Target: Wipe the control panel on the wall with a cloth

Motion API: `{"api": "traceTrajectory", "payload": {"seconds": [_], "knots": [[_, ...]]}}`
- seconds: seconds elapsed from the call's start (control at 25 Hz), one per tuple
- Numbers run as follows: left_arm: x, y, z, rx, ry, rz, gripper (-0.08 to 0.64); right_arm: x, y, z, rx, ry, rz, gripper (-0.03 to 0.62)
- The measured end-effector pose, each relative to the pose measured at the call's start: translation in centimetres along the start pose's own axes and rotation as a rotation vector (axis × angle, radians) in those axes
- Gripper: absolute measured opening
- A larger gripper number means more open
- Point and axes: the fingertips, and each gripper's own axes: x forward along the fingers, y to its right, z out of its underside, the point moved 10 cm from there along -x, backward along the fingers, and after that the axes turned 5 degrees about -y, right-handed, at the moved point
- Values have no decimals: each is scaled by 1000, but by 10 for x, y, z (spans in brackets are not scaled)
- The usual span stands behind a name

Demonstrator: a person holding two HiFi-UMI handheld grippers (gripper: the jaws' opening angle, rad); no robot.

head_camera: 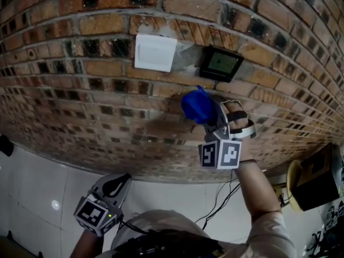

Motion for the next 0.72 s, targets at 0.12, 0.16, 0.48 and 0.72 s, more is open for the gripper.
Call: {"api": "traceTrajectory", "payload": {"seconds": [0.12,0.16,0.48,0.72], "knots": [[4,5,1,-16,4,4,6,-13,15,2,23,29,12,89],[4,6,1,-27,3,4,6,-20,27,2,39,41,43,89],[4,10,5,-31,3,-3,6,-35,113,-2,96,114,211,89],[-3,2,8,-41,1,-39,6,-27,132,-10,69,120,277,89]]}}
